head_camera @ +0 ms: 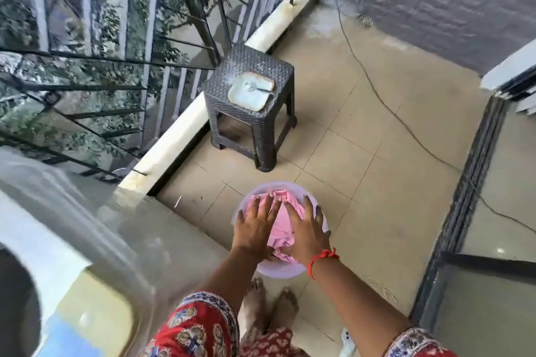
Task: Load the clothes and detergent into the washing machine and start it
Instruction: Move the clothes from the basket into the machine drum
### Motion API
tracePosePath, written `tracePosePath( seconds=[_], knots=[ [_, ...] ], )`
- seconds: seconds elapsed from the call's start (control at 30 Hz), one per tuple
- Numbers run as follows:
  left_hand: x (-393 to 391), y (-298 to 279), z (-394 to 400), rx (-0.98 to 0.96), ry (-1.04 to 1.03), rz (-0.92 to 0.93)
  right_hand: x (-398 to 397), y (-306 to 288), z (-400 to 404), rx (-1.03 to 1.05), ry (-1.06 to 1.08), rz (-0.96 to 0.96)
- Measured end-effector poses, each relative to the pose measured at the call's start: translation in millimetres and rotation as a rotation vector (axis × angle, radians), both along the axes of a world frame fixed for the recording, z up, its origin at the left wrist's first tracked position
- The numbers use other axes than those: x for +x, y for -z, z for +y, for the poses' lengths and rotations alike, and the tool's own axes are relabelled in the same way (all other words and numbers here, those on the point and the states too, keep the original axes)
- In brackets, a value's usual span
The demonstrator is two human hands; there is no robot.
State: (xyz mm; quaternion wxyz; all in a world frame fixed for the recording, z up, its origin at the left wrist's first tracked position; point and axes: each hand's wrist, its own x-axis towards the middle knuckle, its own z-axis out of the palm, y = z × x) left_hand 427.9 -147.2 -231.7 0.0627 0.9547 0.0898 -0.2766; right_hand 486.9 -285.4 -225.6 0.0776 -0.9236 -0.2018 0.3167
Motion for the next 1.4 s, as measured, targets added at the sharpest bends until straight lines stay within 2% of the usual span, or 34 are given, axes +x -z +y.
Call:
tracePosePath(
  seconds=[0.2, 0.4, 0.53, 0.7, 1.0, 1.07, 1.2, 1.4],
  knots=[
    [15.1, 135.3, 3.9, -0.061, -0.154, 0.129, 13.9, 126.6, 9.8, -0.004, 0.035, -0.02],
    [11.9, 269.6, 2.5, -0.067, -0.073, 0.155, 7.0, 253.4, 12.5, -0.019, 0.029, 0.021],
    [16.5, 326.4, 1.4, -0.063, -0.037, 0.14, 5.8, 320.7, 15.4, -0.084, 0.118, 0.12],
    [23.7, 373.3, -1.1, -0.038, 0.002, 0.139, 2.5, 378.7, 16.3, -0.103, 0.15, 0.146],
    [22.6, 439.3, 6.3, -0.022, -0.034, 0.102, 4.8, 423.4, 32.6, -0.129, 0.158, 0.191],
    [23.6, 444.9, 5.7, -0.072, -0.081, 0.089, 5.7, 426.0, 34.1, -0.116, 0.162, 0.201],
    [33.2, 439.5, 2.8, -0.233, -0.207, 0.045, 13.2, 424.8, 34.5, -0.084, 0.145, 0.2],
    [35.0, 403.6, 3.2, -0.218, -0.114, -0.02, 13.3, 391.8, 35.5, -0.001, 0.162, 0.196]
  ],
)
